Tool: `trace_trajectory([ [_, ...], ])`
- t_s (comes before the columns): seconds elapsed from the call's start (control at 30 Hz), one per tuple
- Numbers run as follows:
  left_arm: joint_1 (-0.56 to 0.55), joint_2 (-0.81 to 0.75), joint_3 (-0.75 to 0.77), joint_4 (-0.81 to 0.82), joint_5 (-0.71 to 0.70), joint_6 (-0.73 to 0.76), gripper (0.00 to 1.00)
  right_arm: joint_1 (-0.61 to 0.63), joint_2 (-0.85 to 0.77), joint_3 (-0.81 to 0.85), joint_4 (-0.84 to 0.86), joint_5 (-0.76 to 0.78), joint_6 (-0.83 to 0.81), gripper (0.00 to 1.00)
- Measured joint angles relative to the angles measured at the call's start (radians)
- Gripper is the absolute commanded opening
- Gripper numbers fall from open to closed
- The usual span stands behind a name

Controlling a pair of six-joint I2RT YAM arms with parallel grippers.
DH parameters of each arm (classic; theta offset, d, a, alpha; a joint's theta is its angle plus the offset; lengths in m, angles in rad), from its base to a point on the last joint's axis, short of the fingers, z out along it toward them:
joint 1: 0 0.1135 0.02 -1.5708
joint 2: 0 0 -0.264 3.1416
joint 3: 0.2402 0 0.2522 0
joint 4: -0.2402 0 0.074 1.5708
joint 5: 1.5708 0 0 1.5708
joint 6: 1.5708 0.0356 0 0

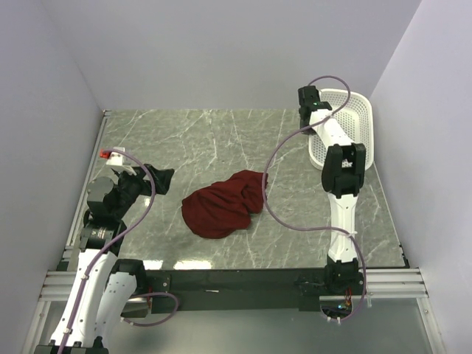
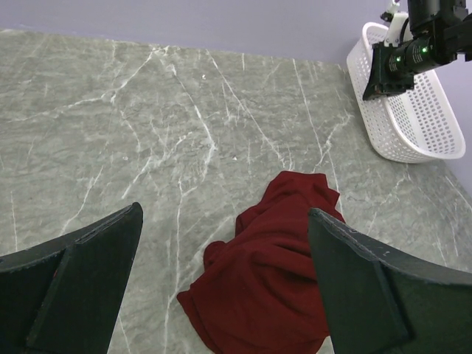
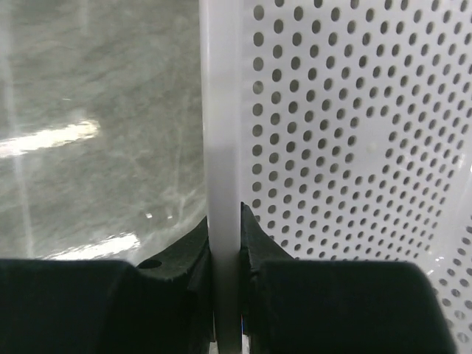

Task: Fold and stack the t-shirts
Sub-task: Flatten the tshirt out

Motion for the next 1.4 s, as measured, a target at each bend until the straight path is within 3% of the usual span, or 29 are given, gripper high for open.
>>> trace_trajectory([
  [0.07,0.000,0.004,0.000,0.000,0.000,0.000,0.99,-0.018,0.016,0.002,-0.008,-0.002,-0.004,0.02],
  [0.33,0.000,0.026,0.000,0.000,0.000,0.000,0.99,-0.099,0.023,-0.004,-0.007,-0.096,-0.097,0.26],
  [0.5,0.000,0.026,0.000,0.000,0.001,0.000,0.99,-0.093,0.022,-0.009,-0.003,-0.120,-0.172,0.60],
  [0.57,0.000,0.027,0.000,0.002,0.009,-0.002,1.00,-0.087,0.003,-0.032,-0.002,-0.139,-0.230,0.66],
  [0.63,0.000,0.039,-0.002,0.018,0.045,-0.009,1.00,-0.080,-0.082,-0.155,0.034,-0.184,-0.298,0.68],
  [0.73,-0.009,0.082,-0.001,0.051,0.118,-0.023,0.99,-0.045,-0.351,-0.488,0.097,-0.283,-0.416,0.68],
  [0.8,-0.038,0.130,-0.001,0.053,0.154,-0.034,0.95,-0.011,-0.518,-0.608,0.095,-0.381,-0.487,0.67],
  [0.9,-0.126,0.199,-0.001,0.032,0.167,-0.036,0.94,0.041,-0.754,-0.707,0.093,-0.654,-0.640,0.69],
  [1.0,-0.297,0.237,0.001,-0.002,0.131,-0.031,0.91,0.096,-0.936,-0.825,0.065,-0.950,-0.799,0.69],
  [1.07,-0.413,0.243,0.001,-0.019,0.094,-0.007,0.90,0.145,-1.000,-0.919,0.051,-1.061,-0.840,0.68],
  [1.23,-0.684,0.238,0.000,-0.021,-0.024,0.187,0.91,0.236,-1.018,-1.104,0.028,-1.227,-0.853,0.68],
  [1.4,-0.810,0.242,-0.060,0.045,-0.059,0.542,0.92,0.179,-1.047,-1.163,0.023,-1.304,-0.879,0.68],
])
